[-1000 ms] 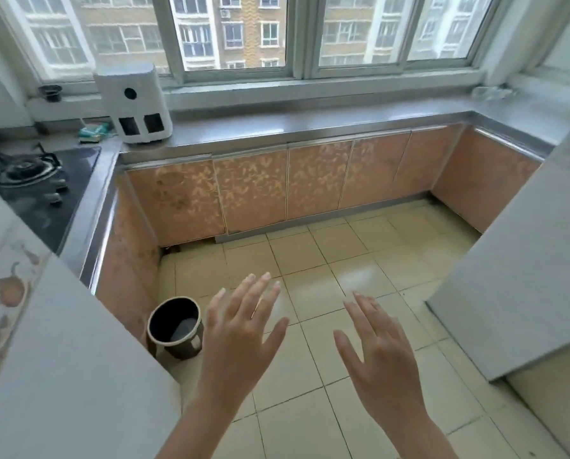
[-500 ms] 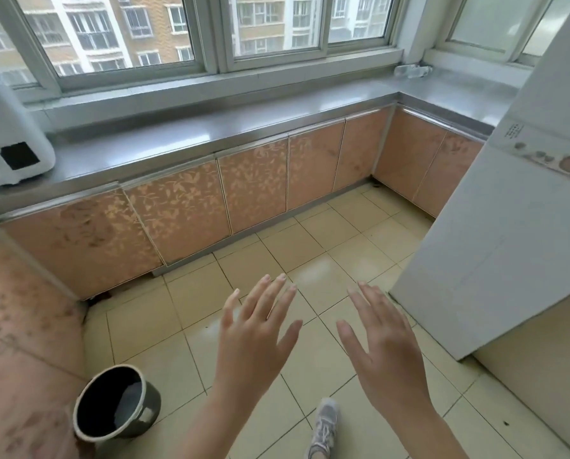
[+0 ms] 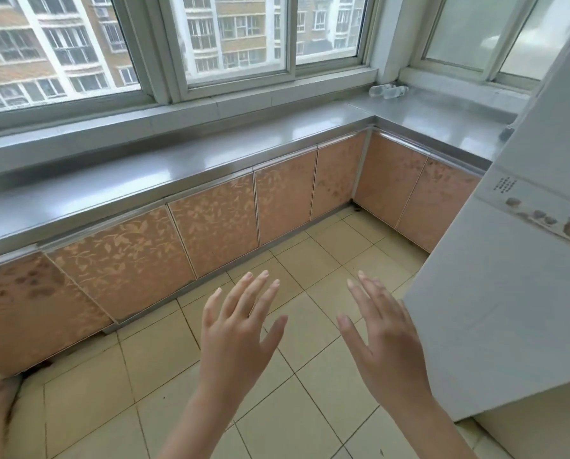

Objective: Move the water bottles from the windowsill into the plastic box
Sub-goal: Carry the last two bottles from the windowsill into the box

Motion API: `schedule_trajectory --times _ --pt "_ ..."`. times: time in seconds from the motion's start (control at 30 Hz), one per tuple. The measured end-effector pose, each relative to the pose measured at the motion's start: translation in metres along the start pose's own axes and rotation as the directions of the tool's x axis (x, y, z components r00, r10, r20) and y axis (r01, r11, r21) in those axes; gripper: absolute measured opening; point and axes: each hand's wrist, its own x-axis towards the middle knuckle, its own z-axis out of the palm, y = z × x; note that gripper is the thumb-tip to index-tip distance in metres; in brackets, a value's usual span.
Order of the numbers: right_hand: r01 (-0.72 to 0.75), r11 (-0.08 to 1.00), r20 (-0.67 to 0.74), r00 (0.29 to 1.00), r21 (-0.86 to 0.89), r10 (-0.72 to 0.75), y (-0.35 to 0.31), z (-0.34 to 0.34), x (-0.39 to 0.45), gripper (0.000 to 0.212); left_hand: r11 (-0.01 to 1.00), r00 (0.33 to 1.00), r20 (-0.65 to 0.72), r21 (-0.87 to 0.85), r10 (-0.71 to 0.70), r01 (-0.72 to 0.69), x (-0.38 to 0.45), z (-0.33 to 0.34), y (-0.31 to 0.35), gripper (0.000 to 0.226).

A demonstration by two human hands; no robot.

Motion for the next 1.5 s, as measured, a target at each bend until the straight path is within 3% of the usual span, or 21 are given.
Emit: schedule_trajectory --times 0.6,0.97,1.37,1.5 --pt "-0.126 0.985 -0.029 0.992 -0.121 0.124 0.116 0.045 0.297 0.062 0.988 0.991 0.050 -0.093 0.126 -0.121 0.290 0.223 -0.024 0.046" --pt "-0.212 0.970 -0.059 0.977 -0.119 0.206 0.196 0.054 0.443 0.063 0.962 0.967 0.060 -0.139 0.246 -0.236 0.436 0.341 0.002 0.047" --pt "-0.132 0.986 -0.016 0.991 -0.099 0.131 0.311 0.055 0.646 0.055 0.987 0.979 0.136 -0.084 0.150 -0.139 0.602 0.461 0.050 0.052" --pt "-0.165 0.981 -0.018 0.986 -0.098 0.164 0.343 0.055 0.685 0.055 0.990 0.977 0.167 -0.082 0.129 -0.116 0.638 0.493 0.063 0.052"
